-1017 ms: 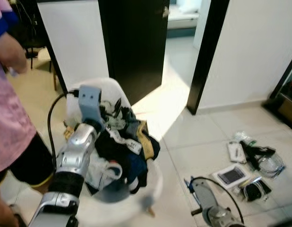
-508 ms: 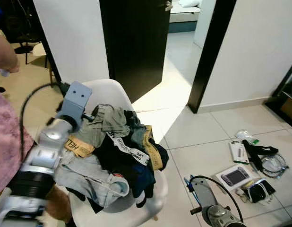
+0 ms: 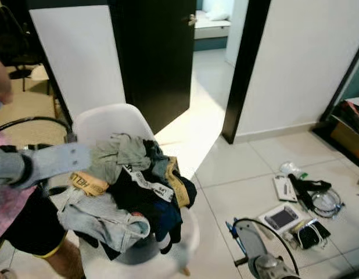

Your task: Hang hanger

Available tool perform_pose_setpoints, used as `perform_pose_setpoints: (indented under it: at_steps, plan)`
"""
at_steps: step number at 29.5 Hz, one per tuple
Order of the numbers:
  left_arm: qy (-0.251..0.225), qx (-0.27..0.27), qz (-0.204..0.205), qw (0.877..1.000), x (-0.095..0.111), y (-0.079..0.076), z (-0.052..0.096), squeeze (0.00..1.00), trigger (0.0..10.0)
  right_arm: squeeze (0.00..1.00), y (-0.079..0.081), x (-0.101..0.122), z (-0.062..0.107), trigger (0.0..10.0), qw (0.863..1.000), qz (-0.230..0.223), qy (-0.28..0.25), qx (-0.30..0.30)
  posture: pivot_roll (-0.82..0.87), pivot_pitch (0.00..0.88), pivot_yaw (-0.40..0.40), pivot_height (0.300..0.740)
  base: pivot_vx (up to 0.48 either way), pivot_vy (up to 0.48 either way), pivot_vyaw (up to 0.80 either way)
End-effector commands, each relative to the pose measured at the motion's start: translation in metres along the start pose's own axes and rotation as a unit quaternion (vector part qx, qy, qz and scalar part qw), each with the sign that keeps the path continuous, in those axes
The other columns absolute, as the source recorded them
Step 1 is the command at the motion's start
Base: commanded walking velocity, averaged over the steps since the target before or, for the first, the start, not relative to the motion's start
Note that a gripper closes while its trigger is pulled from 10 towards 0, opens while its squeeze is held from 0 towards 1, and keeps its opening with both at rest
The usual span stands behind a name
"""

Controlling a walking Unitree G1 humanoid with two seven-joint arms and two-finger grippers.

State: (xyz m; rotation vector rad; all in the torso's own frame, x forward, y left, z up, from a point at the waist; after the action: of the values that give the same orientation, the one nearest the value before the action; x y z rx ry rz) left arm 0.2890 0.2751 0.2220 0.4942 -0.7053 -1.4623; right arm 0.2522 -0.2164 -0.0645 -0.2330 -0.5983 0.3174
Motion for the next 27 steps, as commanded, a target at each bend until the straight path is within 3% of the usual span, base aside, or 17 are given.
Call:
perform_pose_setpoints:
  at_steps: [1, 6, 9, 18, 22, 24, 27]
  plan:
    - [0.024, -0.02, -0.03, 0.999, -0.006, -0.003, 0.001, 0.0, 10.0, 0.0, 0.003, 0.002, 0.0, 10.0, 1.0, -0.002, -0.002, 0.006, 0.06, 0.0, -0.011, 0.74, 0.0, 0.0, 0.0]
    - [0.024, -0.04, -0.05, 0.998, -0.003, -0.007, -0.004, 0.0, 10.0, 0.0, 0.003, 0.002, 0.0, 10.0, 1.0, -0.001, -0.002, 0.007, 0.07, 0.0, -0.015, 0.74, 0.0, 0.0, 0.0]
    - [-0.008, -0.106, -0.113, 0.988, 0.022, -0.028, -0.026, 0.0, 10.0, 0.0, 0.004, 0.003, 0.0, 10.0, 1.0, 0.0, -0.002, 0.009, 0.07, 0.0, -0.013, 0.74, 0.0, 0.0, 0.0]
    - [-0.034, -0.197, -0.137, 0.97, 0.032, -0.059, -0.04, 0.0, 10.0, 0.0, 0.006, 0.004, 0.0, 10.0, 1.0, 0.0, -0.002, 0.01, 0.07, 0.0, 0.0, 0.74, 0.0, 0.0, 0.0]
    - [-0.031, -0.201, -0.139, 0.969, 0.031, -0.062, -0.046, 0.0, 10.0, 0.0, 0.007, 0.005, 0.0, 10.0, 1.0, -0.001, -0.003, 0.01, 0.07, 0.0, 0.005, 0.74, 0.0, 0.0, 0.0]
    - [-0.028, -0.166, -0.152, 0.974, 0.033, -0.054, -0.058, 0.0, 10.0, 0.0, 0.008, 0.005, 0.0, 10.0, 1.0, -0.003, -0.005, 0.01, 0.07, 0.0, 0.009, 0.74, 0.0, 0.0, 0.0]
    - [-0.025, -0.169, -0.15, 0.974, 0.032, -0.054, -0.062, 0.0, 10.0, 0.0, 0.008, 0.006, 0.0, 10.0, 1.0, -0.003, -0.006, 0.01, 0.07, 0.0, 0.008, 0.74, 0.0, 0.0, 0.0]
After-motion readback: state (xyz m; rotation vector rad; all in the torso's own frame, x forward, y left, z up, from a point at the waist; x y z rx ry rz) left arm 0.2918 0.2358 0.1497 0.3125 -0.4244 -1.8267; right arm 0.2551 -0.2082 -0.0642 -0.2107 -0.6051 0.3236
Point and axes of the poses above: a point about 5 cm out from each wrist's last joint towards the gripper, its own z axis pointing back from the gripper into the wrist, its own x axis along the axis of the wrist's last joint, y = z × x, the point moved 2 cm from there along -z, pointing out of the wrist towards the gripper, and after that the axes turned 1 degree about -z, right-handed, at the moved point
